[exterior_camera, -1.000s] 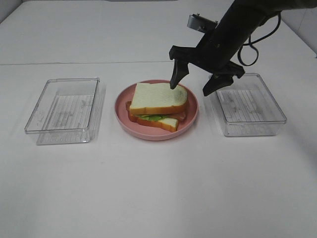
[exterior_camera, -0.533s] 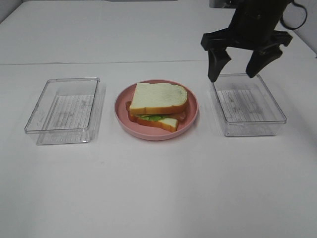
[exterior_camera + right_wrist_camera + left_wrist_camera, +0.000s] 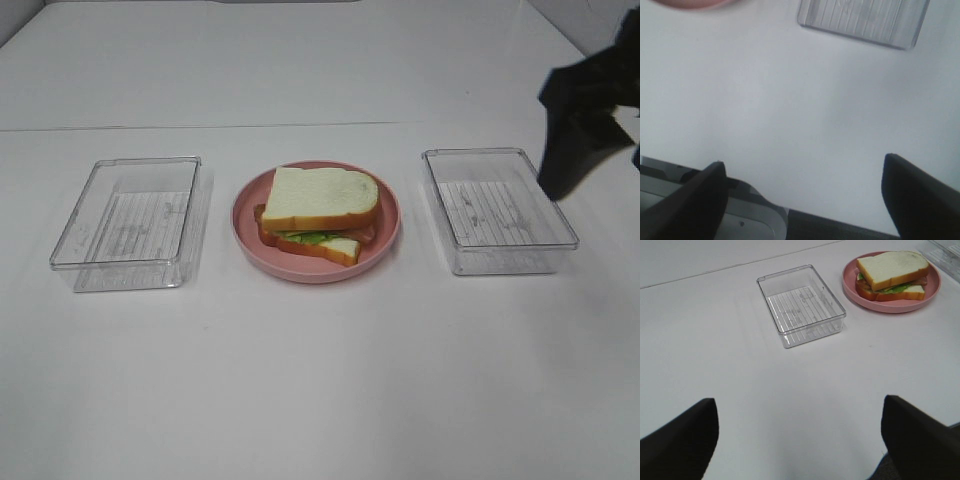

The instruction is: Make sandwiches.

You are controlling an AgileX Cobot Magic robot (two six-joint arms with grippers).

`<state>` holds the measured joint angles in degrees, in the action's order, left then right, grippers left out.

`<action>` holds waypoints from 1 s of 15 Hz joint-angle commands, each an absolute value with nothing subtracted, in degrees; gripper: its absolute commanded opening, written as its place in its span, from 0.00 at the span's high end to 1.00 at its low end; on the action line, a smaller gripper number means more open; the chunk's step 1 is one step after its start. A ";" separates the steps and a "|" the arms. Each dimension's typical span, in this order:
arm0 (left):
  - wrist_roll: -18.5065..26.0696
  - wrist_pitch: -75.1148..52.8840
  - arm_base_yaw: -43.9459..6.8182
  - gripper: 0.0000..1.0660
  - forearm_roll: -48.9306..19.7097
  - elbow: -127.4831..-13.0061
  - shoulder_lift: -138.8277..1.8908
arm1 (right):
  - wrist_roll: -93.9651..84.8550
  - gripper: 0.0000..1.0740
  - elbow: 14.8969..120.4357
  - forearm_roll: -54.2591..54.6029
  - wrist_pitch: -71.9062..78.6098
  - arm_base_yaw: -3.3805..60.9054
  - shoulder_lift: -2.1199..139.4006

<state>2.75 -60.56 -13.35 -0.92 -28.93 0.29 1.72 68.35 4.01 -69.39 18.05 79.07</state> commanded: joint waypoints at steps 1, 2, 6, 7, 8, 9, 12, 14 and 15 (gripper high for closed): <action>2.58 -59.93 -13.29 0.21 -1.03 -28.53 1.72 | 2.12 0.27 58.50 3.32 -72.25 18.05 68.41; 2.58 -59.93 -13.29 0.21 -1.03 -28.53 1.72 | 2.12 0.27 56.78 3.32 -72.36 18.05 65.72; 2.69 -59.93 -13.29 0.21 -1.09 -28.53 1.72 | 0.97 0.27 41.60 1.38 -71.39 18.05 38.39; 2.69 -59.93 -13.29 0.21 -1.09 -28.53 1.72 | 0.34 0.27 40.57 0.86 -70.82 18.05 35.47; 2.69 -59.93 -13.29 0.21 -1.09 -28.53 1.72 | -0.74 0.27 38.56 0.34 -69.04 18.05 30.31; 2.86 -59.93 -13.29 0.21 -1.26 -28.53 1.72 | -1.60 0.27 36.50 0.34 -66.41 18.05 24.69; 3.90 -59.93 -13.29 0.21 -1.89 -28.53 1.72 | -2.46 0.27 31.68 0.69 -64.23 18.05 11.40; 4.93 -59.93 -13.29 0.21 -3.27 -28.53 1.72 | -4.81 0.27 30.54 1.83 -63.66 18.05 3.84; 5.56 -59.93 -13.29 0.21 -3.90 -28.53 1.72 | -5.21 0.27 30.14 2.12 -63.08 18.05 2.18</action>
